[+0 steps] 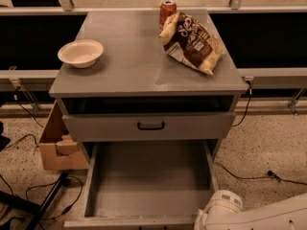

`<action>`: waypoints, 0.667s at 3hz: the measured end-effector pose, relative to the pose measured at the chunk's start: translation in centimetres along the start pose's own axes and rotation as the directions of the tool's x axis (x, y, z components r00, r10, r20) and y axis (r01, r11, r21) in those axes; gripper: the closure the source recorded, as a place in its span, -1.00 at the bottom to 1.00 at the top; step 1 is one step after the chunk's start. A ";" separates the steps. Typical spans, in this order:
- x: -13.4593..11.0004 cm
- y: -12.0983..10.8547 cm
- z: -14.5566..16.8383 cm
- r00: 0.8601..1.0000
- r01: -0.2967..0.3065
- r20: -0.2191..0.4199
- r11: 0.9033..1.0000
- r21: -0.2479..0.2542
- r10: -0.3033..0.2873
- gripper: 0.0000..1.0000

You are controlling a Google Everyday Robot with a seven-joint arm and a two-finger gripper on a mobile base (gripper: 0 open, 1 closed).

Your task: Open middle drawer

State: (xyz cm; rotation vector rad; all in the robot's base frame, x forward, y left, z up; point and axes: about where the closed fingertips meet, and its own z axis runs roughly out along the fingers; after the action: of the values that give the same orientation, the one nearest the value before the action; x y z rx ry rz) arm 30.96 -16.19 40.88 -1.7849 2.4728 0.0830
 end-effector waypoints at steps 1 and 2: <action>0.0 0.0 0.0 1.000 0.000 0.000 1.000 0.000 0.000 -1.00; 0.0 0.0 0.0 1.000 0.000 0.000 1.000 0.000 0.000 -1.00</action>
Offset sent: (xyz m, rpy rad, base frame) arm 0.0000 0.0000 0.0000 0.0000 0.0000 0.0000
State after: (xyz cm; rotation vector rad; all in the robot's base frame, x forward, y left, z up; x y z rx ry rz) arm 30.96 -16.19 40.87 -1.7849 2.4729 0.0830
